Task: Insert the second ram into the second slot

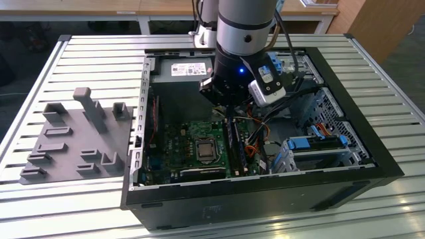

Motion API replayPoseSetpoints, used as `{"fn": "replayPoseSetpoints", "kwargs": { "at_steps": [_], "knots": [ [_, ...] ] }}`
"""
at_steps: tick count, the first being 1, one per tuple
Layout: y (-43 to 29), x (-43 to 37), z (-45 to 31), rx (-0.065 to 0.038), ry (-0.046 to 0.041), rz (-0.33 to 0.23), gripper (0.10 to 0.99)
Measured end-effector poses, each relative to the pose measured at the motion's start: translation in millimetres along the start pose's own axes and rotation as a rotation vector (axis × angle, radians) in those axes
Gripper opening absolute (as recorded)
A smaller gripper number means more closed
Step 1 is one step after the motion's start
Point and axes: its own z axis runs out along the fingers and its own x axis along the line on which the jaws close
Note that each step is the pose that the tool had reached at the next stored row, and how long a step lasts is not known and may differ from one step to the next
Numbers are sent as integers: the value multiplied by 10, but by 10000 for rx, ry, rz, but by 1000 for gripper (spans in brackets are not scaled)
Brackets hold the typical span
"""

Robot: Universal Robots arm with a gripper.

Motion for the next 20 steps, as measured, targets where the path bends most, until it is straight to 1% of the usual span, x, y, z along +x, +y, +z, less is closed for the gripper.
{"fn": "replayPoseSetpoints", "kwargs": {
  "at_steps": [20],
  "knots": [
    [-2,1,75,4,41,0,122]
  ]
}}
